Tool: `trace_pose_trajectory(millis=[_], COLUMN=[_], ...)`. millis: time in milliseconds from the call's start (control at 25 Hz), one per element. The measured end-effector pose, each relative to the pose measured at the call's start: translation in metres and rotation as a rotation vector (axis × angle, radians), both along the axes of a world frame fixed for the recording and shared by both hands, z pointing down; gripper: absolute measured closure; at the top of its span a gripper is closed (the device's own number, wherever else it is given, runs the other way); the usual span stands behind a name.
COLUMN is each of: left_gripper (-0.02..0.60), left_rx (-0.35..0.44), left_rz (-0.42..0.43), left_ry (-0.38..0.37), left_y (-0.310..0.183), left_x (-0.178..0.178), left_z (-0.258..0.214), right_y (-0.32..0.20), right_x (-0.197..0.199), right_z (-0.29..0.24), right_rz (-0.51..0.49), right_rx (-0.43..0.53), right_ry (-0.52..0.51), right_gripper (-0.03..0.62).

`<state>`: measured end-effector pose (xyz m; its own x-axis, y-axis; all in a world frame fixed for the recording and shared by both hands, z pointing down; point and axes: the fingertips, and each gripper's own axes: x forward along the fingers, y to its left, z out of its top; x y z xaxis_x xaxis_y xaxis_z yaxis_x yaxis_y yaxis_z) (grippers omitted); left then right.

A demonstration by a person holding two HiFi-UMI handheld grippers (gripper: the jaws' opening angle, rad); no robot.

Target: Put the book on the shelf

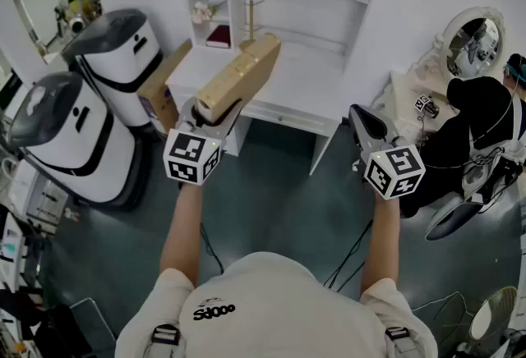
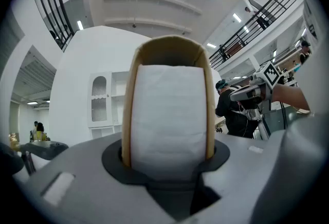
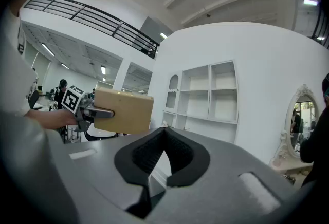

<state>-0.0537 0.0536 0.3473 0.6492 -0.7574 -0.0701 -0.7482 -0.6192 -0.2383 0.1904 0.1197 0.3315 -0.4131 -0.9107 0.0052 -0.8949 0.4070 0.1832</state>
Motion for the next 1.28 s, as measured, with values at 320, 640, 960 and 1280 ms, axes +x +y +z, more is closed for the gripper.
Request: trace_pose_trajectory(millis=[320,640,960,1280], left_gripper=[0.336,0.336,0.336,0.336], left_rx=[-0.001,-0.010,-0.024,-0.063], left_rz=[-0.003,0.008,0.039,0.038], left_ry=[0.007,0.016,0.003,0.014], left_y=[-0.003,-0.003,-0.001,-0.010], left_x=[-0.009,-0.036,-0.076,-0.110], left_z=[-0.001,0.006,0.022,0.037], right_y=[-0.003,-0.006,-0.002,-0.010], right_x=[-0.014,-0.036,-0.074,-0.100], right_z=[-0.003,-0.009,0.014,0.025], right_rz=[-0.029,-0.022,0.027,0.053], right_rx=[0.006,0.003,-0.031,-0.067], right_ry=[0.014,-0.107,-0.102,-0.136], right_gripper=[0.592,0.594,0.594,0.594])
